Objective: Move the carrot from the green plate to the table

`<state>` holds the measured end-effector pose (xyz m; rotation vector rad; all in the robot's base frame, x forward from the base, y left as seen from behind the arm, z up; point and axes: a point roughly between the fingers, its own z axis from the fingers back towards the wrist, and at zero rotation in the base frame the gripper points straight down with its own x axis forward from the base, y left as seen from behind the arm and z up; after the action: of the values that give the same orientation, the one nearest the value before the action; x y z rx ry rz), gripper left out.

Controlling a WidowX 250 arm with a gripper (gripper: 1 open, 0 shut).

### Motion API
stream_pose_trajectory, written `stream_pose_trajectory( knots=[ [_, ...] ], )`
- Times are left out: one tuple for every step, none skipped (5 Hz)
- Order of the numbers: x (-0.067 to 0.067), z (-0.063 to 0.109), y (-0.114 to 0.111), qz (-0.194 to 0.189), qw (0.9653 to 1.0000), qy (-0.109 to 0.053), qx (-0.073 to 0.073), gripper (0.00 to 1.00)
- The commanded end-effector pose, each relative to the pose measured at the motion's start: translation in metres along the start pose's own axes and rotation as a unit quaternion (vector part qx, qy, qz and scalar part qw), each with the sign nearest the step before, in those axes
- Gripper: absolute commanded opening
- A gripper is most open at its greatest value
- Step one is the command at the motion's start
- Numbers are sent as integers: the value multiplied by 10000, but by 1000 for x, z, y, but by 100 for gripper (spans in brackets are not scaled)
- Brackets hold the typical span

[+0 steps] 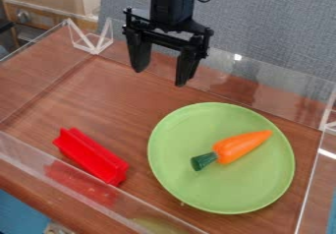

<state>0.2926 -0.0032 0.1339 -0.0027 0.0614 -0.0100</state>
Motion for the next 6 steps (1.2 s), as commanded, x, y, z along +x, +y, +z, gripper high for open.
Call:
stream_pose_trajectory(
  knots=[
    [2, -9, -15, -515, 9986, 119, -10, 100],
    [8, -22, -34, -1070, 9941, 198, -42, 100],
    [15, -36, -66, -1672, 9857, 207, -81, 100],
    [16, -47, -95, -2024, 9790, 228, -92, 100],
    [17, -59, -112, -2220, 9746, 273, -92, 100],
    [16, -74, -116, -2256, 9735, 361, -121, 100]
  ],
)
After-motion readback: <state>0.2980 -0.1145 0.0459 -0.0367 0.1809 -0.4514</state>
